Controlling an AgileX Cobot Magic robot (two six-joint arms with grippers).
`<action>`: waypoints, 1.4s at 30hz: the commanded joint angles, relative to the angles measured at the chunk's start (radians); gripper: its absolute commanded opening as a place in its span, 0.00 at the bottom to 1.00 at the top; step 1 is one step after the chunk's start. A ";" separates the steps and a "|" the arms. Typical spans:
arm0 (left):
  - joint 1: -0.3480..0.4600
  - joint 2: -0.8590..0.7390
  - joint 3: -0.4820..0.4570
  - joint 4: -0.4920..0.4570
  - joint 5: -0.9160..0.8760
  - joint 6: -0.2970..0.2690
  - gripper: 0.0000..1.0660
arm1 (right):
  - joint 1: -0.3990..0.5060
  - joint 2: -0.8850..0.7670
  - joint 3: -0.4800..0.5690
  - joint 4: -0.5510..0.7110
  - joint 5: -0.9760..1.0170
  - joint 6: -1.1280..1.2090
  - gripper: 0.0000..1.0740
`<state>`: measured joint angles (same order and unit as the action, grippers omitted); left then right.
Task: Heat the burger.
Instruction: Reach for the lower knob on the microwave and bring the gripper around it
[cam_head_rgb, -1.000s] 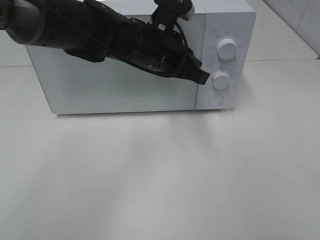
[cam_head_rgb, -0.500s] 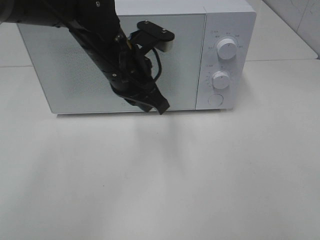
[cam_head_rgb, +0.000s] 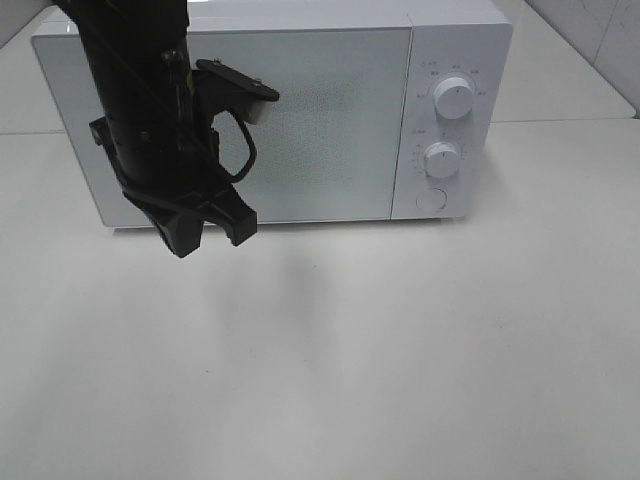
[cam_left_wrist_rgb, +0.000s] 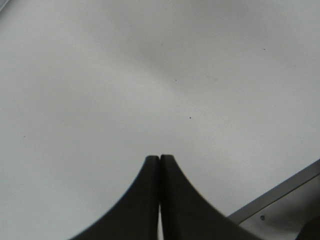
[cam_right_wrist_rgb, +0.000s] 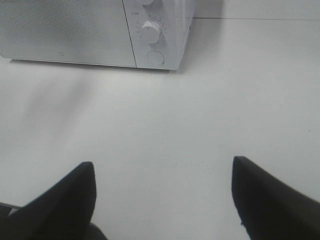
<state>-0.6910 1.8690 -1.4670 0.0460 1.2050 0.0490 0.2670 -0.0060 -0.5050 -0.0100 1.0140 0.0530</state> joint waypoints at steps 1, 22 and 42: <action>0.025 -0.048 0.015 -0.054 0.074 -0.014 0.00 | 0.000 -0.024 0.002 0.001 -0.012 -0.006 0.69; 0.428 -0.669 0.576 -0.101 0.073 -0.146 0.00 | 0.000 -0.024 0.002 0.001 -0.012 -0.006 0.69; 0.428 -1.534 0.810 -0.106 -0.007 -0.125 0.00 | 0.000 -0.024 0.002 0.001 -0.012 -0.006 0.69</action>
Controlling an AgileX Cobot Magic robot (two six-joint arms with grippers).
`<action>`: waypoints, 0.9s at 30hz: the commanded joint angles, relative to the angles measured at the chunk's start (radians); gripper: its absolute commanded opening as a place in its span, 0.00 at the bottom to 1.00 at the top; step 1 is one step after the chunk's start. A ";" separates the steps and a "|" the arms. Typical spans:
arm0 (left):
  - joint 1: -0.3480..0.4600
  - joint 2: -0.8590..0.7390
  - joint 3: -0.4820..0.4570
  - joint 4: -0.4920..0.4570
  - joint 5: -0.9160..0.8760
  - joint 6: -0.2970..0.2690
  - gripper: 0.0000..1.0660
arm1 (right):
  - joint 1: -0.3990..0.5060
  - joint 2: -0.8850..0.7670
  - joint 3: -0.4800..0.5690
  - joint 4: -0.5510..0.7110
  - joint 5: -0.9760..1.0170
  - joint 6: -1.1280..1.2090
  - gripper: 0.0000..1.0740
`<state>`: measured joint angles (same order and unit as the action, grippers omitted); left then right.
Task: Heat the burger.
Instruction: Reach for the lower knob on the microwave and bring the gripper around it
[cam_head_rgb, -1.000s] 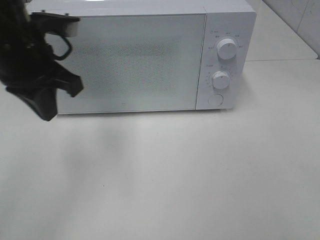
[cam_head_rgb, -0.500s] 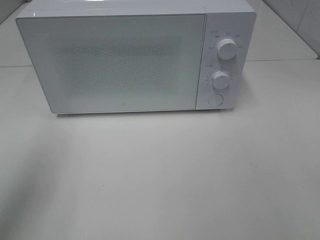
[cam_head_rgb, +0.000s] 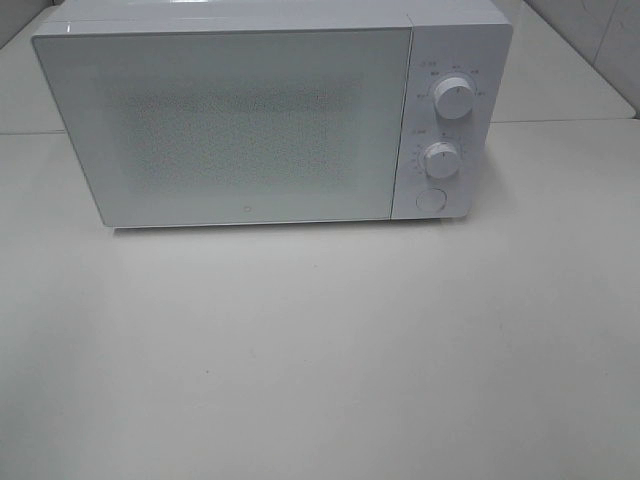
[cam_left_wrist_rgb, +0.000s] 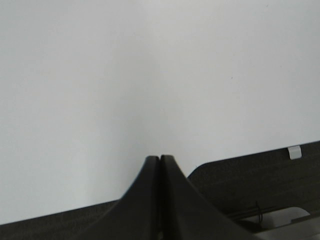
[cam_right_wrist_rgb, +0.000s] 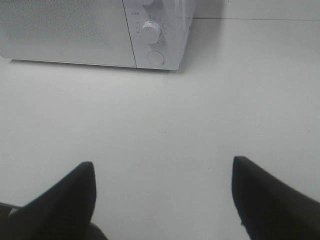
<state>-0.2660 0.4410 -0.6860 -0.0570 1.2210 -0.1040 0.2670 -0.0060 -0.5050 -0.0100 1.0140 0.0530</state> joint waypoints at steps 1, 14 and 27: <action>0.003 -0.180 0.050 -0.003 -0.029 0.051 0.00 | 0.000 -0.024 0.002 0.001 -0.012 -0.006 0.69; 0.003 -0.452 0.156 -0.008 -0.129 0.129 0.00 | 0.000 -0.024 0.002 0.002 -0.012 -0.003 0.69; 0.003 -0.454 0.190 -0.004 -0.185 0.152 0.00 | 0.000 -0.024 0.002 0.002 -0.012 -0.004 0.69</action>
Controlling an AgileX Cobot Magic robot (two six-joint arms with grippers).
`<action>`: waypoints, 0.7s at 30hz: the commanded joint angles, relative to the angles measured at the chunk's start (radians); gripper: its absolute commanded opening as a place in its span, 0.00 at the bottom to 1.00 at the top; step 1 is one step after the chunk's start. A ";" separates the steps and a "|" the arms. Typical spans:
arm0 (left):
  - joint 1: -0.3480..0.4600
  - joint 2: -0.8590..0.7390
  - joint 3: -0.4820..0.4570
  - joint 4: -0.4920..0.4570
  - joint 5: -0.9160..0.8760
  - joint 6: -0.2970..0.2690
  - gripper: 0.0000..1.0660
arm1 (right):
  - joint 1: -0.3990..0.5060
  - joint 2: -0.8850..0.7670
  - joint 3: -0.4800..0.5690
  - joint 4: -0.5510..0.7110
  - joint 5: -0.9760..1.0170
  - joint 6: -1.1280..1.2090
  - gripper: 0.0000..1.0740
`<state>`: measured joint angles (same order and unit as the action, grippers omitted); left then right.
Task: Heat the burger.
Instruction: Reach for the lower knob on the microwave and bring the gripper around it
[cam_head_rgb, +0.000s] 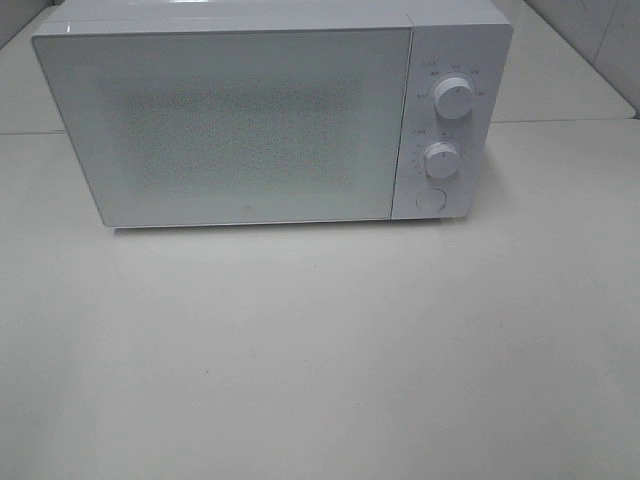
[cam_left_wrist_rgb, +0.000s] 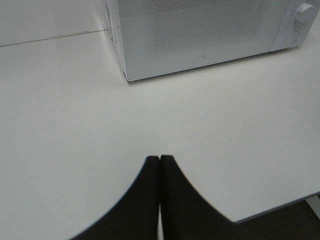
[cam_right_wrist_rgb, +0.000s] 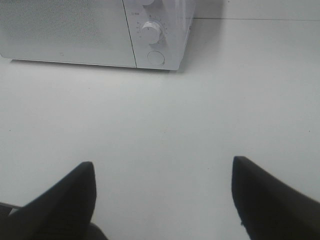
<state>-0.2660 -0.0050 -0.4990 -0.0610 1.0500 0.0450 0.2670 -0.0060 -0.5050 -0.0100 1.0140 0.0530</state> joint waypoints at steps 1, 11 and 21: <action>0.003 -0.008 0.003 0.000 -0.014 0.003 0.00 | 0.000 -0.024 0.002 0.002 -0.012 -0.004 0.69; 0.003 -0.026 0.003 -0.003 -0.014 0.006 0.00 | 0.000 -0.024 0.002 0.002 -0.012 -0.004 0.69; 0.003 -0.026 0.003 -0.003 -0.014 0.006 0.00 | 0.000 -0.011 -0.012 -0.001 -0.034 -0.005 0.69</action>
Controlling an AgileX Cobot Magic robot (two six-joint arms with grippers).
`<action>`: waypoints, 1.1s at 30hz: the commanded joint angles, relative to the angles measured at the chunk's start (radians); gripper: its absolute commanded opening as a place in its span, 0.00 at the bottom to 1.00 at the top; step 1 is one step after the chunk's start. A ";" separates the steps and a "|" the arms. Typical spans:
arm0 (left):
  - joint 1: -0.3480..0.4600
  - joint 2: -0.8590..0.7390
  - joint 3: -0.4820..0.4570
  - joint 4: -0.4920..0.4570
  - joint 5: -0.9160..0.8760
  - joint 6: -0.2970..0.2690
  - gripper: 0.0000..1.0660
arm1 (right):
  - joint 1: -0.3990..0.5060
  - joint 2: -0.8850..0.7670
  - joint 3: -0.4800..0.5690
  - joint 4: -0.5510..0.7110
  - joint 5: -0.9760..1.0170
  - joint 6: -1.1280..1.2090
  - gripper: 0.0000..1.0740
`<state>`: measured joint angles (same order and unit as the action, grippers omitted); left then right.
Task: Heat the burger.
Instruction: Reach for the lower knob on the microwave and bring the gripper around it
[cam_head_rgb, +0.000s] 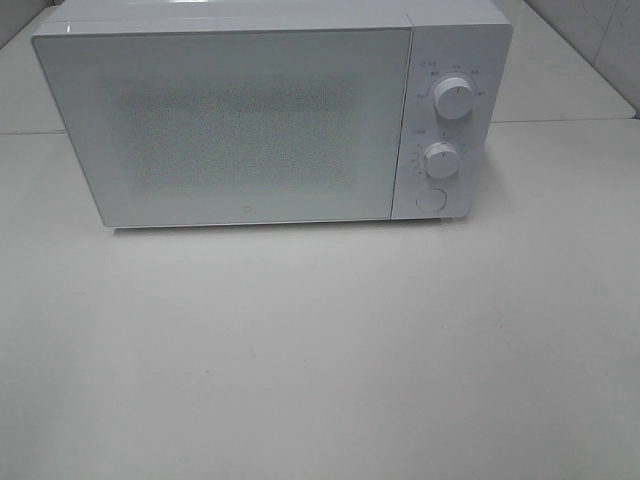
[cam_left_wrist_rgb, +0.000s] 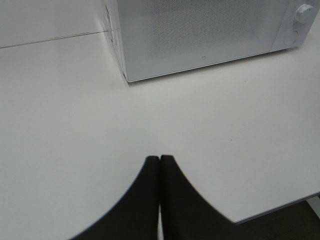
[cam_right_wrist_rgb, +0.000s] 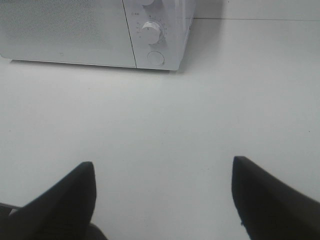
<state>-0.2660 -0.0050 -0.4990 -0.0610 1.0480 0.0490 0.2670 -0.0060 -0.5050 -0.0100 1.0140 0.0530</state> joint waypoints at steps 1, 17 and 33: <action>0.003 -0.026 0.003 -0.003 -0.012 0.002 0.00 | 0.000 -0.011 -0.012 -0.001 -0.034 -0.005 0.69; 0.003 -0.025 0.003 -0.003 -0.012 0.002 0.00 | 0.000 0.486 -0.033 -0.001 -0.552 -0.005 0.69; 0.003 -0.025 0.003 -0.003 -0.012 -0.001 0.00 | 0.000 0.996 -0.033 -0.001 -0.877 -0.005 0.69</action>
<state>-0.2660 -0.0050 -0.4990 -0.0610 1.0460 0.0490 0.2670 0.9800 -0.5330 -0.0110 0.1610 0.0530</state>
